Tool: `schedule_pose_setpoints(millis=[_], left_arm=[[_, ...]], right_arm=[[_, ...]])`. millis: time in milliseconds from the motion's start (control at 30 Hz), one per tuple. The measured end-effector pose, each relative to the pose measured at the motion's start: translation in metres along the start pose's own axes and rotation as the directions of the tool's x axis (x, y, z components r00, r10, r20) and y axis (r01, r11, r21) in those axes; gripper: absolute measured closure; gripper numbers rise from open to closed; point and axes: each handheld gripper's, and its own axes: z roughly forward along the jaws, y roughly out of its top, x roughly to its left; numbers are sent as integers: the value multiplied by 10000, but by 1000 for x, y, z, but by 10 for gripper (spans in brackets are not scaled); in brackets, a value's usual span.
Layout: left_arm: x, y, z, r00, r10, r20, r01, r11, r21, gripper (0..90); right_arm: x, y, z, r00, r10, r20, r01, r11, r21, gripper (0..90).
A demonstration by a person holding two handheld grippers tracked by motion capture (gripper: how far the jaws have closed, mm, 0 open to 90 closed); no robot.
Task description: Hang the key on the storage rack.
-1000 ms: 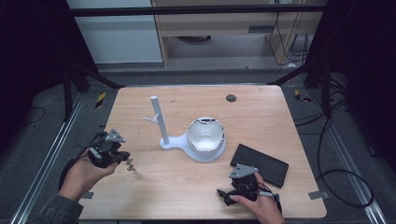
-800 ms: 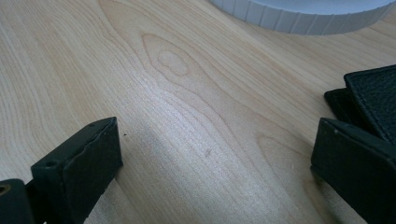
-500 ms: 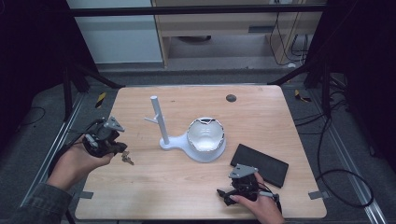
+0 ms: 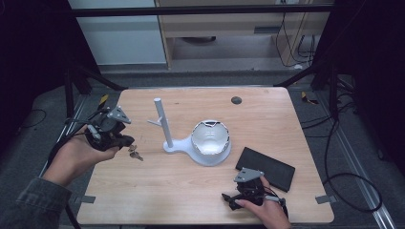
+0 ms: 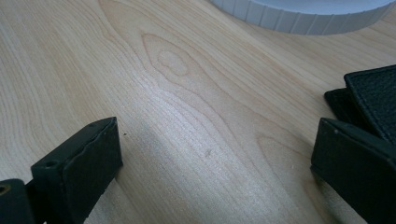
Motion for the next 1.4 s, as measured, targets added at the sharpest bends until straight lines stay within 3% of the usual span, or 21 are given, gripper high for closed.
schedule_pose_setpoints(millis=[567,600,967,1033,1400], left_arm=[[14,42,-12,9977,-442,-509,414,9977,-544,884],[15,49,-12,9965,-449,-706,418,9981,-456,884],[27,69,-12,9936,-555,-979,503,9972,-551,884],[26,76,-12,9916,-526,-1179,482,9980,-397,884],[28,87,-3,9895,-343,-1402,338,9994,-55,884]], right_arm=[[0,0,0,10000,-17,-5,17,10000,1,18],[0,0,0,10000,-28,-17,28,10000,-5,18],[0,0,0,10000,-50,-31,50,10000,-20,18],[0,-1,-1,10000,-15,-47,15,10000,24,18],[0,-1,-1,10000,-17,-43,17,10000,-9,17]])
